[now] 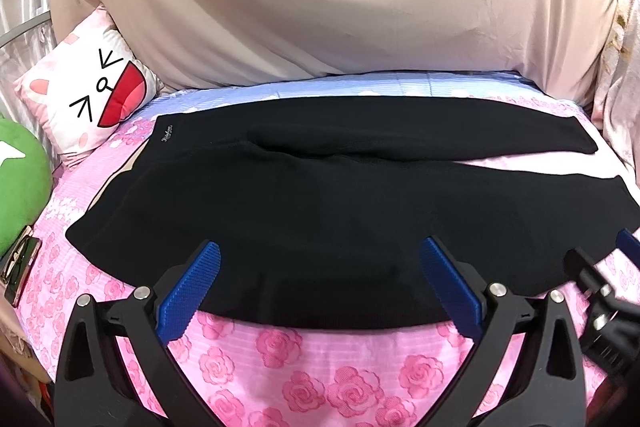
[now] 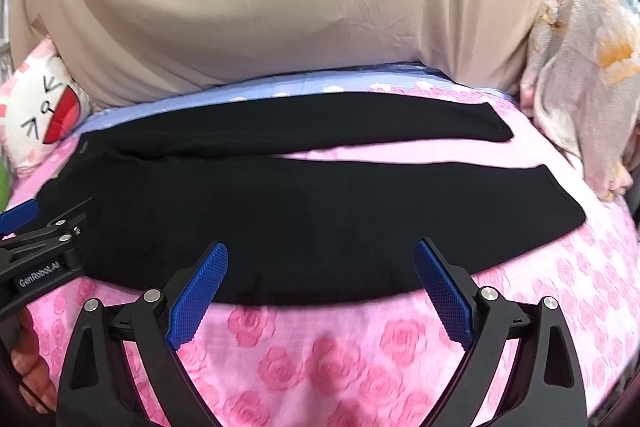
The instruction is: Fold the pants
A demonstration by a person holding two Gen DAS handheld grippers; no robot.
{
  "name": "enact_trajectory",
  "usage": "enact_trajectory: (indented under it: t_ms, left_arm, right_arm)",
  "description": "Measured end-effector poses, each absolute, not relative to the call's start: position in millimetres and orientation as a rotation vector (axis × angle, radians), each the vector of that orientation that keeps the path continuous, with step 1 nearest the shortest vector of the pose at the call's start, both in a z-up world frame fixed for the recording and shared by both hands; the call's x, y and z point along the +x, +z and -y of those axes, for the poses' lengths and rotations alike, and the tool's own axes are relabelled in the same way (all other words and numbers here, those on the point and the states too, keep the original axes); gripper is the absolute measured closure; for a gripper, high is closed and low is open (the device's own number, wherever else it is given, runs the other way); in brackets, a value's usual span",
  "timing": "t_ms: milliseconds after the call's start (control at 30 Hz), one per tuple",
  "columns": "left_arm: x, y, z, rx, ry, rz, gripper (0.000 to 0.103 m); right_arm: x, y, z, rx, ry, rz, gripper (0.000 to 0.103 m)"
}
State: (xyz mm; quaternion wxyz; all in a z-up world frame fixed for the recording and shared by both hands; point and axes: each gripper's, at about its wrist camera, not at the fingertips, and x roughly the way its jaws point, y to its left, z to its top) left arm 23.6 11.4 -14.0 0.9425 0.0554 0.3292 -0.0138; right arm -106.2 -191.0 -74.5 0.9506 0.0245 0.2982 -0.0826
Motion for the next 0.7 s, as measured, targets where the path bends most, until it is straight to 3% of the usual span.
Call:
enact_trajectory:
  t_ms: [267,700]
  left_arm:
    - [61.2,-5.2,-41.7,0.094,0.07,-0.651,0.005]
    - [179.6,-0.6,-92.8,0.085,0.172,-0.644,0.005]
  right_arm:
    - [-40.0,-56.5,328.9,0.081,-0.24,-0.613,0.011]
    - [141.0,-81.1,489.6,0.093,-0.328,-0.838,0.011]
